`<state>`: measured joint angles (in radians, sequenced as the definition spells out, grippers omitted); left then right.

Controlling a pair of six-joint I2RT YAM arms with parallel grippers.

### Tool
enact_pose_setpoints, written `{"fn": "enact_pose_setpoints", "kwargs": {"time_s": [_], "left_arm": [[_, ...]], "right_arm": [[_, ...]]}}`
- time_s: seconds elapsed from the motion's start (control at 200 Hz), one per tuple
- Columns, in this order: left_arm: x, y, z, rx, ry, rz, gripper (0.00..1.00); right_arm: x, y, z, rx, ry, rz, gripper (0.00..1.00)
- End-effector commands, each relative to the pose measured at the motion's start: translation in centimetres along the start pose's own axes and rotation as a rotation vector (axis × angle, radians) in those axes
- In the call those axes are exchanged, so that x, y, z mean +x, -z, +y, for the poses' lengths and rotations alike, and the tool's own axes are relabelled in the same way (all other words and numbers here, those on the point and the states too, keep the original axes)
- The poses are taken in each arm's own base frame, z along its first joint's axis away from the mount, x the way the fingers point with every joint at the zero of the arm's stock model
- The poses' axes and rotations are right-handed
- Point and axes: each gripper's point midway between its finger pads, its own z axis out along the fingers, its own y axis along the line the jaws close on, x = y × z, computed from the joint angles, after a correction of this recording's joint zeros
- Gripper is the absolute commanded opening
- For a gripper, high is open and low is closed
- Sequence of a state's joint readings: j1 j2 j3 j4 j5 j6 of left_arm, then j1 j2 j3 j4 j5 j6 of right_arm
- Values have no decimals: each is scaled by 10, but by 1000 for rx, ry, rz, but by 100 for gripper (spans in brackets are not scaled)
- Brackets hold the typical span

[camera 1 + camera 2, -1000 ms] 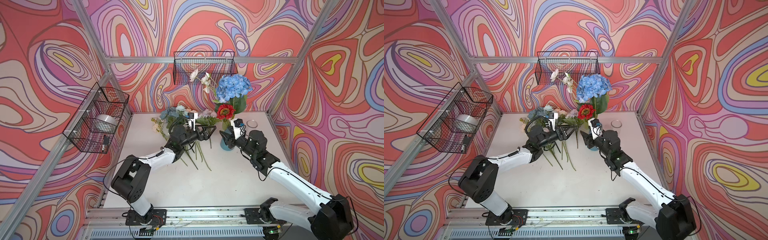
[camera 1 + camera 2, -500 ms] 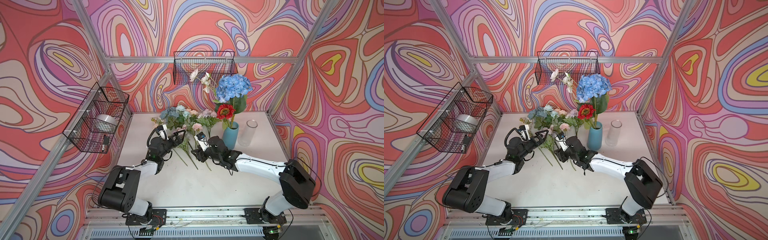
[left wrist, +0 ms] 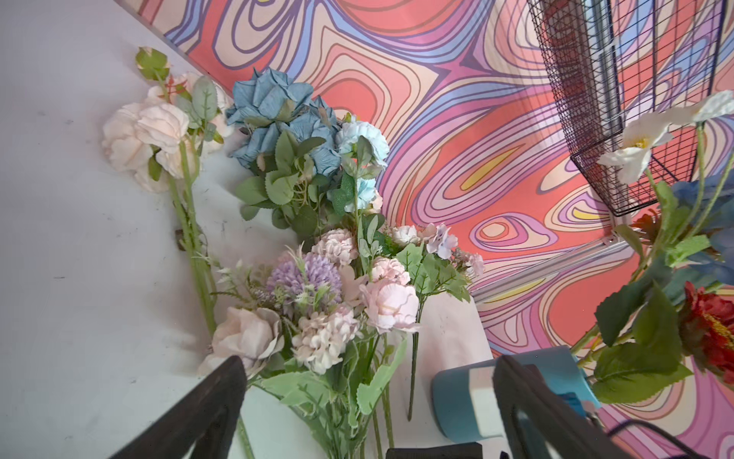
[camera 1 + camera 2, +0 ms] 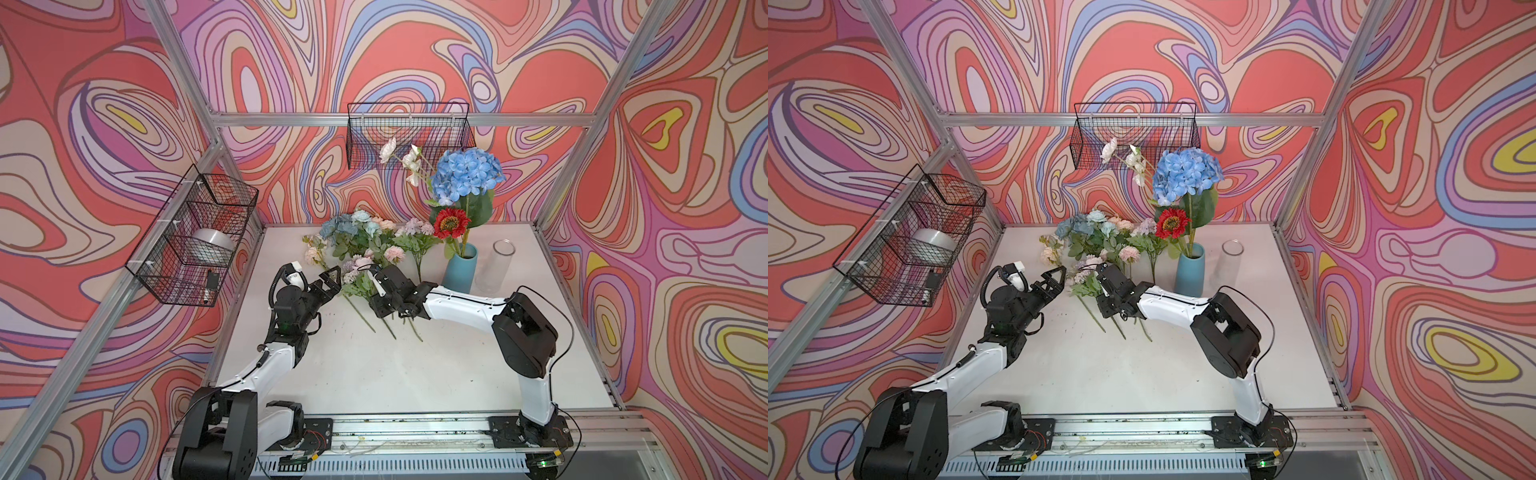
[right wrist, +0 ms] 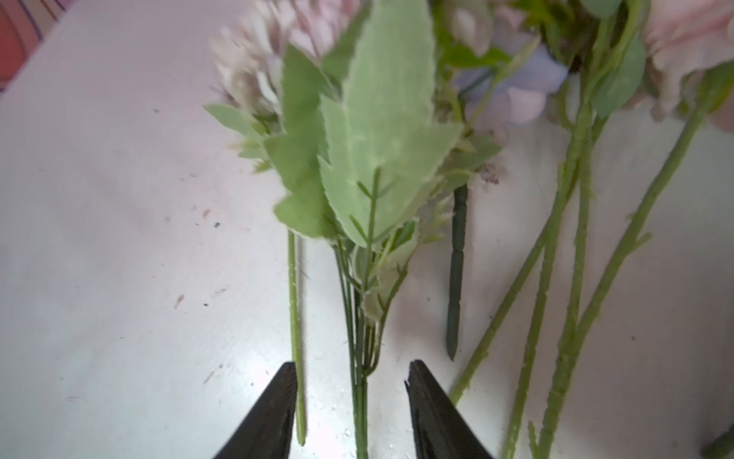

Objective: Arrange the flowers into the vase
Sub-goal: 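Grasp the pink rose and lavender bunch stems with the right gripper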

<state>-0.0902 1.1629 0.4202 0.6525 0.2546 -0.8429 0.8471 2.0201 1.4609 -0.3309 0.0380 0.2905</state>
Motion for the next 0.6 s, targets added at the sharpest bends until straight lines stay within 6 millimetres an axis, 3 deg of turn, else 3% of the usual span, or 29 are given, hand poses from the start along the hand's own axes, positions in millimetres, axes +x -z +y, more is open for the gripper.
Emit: {"fn": "enact_pose_setpoints", "kwargs": {"time_s": [0.0, 0.135, 0.356, 0.596], "left_arm": [[1, 3, 10, -41, -20, -1, 100], [3, 2, 9, -30, -11, 8, 100], [4, 2, 10, -27, -3, 10, 100], [2, 6, 12, -45, -11, -3, 100]], "right_arm": [[15, -8, -8, 81, -31, 77, 44], [17, -17, 3, 69, -22, 73, 44], [26, -37, -4, 120, -3, 96, 39], [20, -47, -6, 136, 24, 76, 28]]}}
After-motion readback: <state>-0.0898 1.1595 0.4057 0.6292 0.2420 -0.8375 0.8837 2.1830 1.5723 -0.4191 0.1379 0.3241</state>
